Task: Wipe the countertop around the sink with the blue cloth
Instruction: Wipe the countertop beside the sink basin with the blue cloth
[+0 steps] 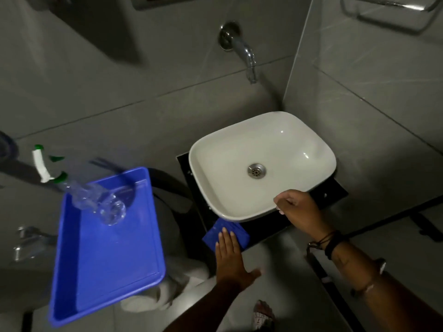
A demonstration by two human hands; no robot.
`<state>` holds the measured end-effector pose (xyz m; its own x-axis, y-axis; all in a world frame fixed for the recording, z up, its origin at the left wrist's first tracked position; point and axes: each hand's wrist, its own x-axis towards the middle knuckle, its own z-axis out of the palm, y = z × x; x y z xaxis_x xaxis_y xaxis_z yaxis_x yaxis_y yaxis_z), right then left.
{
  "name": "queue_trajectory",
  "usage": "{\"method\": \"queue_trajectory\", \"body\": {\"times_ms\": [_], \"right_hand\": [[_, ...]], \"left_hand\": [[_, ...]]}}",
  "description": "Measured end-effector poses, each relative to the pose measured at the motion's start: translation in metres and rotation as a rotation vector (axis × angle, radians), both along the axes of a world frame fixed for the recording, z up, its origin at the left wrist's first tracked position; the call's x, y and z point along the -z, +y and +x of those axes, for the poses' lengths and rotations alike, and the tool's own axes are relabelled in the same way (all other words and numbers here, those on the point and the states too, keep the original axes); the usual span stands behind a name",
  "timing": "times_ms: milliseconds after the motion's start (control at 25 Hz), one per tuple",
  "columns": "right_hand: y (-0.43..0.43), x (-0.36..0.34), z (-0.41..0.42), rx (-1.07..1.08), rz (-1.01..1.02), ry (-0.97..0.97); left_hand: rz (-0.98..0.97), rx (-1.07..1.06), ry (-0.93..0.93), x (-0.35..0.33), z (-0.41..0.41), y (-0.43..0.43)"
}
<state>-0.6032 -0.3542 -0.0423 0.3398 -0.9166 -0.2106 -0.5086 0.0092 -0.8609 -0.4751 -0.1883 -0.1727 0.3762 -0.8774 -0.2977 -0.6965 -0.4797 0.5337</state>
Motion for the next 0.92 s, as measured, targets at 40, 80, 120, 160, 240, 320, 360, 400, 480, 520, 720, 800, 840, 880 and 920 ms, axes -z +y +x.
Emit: {"method": "queue_trajectory", "body": {"times_ms": [40,80,120,160,240,320,360,400,480,520,720,800,840,880,920], "right_hand": [[-0.002,-0.003,0.001,-0.030,-0.031,0.002],[-0.012,0.000,-0.001,-0.051,-0.059,0.018],[-0.024,0.005,0.000,-0.054,-0.110,0.035],[-0.031,0.009,0.007,-0.052,-0.191,0.049],[-0.039,0.017,0.028,-0.107,-0.387,0.079],[-0.041,0.033,0.049,-0.225,-0.508,0.261],[-0.043,0.044,0.054,-0.281,-0.504,0.395],[-0.045,0.055,0.055,-0.307,-0.473,0.523],[-0.051,0.074,0.052,-0.308,-0.417,0.667],[-0.054,0.077,0.052,-0.306,-0.404,0.687],[-0.060,0.077,0.056,-0.306,-0.419,0.725],[-0.058,0.077,0.055,-0.302,-0.417,0.738],[-0.058,0.077,0.056,-0.305,-0.402,0.745],[-0.059,0.077,0.057,-0.299,-0.391,0.746],[-0.060,0.076,0.057,-0.290,-0.384,0.747]], "left_hand": [[0.006,-0.018,-0.023,0.005,-0.007,0.003],[-0.001,-0.041,-0.050,0.012,-0.015,0.001],[-0.005,-0.068,-0.066,0.018,-0.021,-0.003],[-0.008,-0.068,-0.084,0.020,-0.021,-0.004],[-0.018,-0.045,-0.091,0.020,-0.018,-0.004],[-0.002,-0.093,-0.089,0.018,-0.018,-0.008],[0.015,-0.139,-0.091,0.017,-0.018,-0.012],[0.033,-0.155,-0.098,0.016,-0.018,-0.014],[0.075,-0.044,-0.098,0.018,-0.016,-0.012],[0.080,0.054,-0.105,0.021,-0.017,-0.008],[0.067,0.165,-0.141,0.026,-0.034,-0.001],[0.070,0.093,-0.138,0.025,-0.032,-0.004],[0.080,0.052,-0.127,0.024,-0.028,-0.006],[0.083,0.009,-0.125,0.022,-0.022,-0.008],[0.088,-0.032,-0.127,0.020,-0.012,-0.011]]}}
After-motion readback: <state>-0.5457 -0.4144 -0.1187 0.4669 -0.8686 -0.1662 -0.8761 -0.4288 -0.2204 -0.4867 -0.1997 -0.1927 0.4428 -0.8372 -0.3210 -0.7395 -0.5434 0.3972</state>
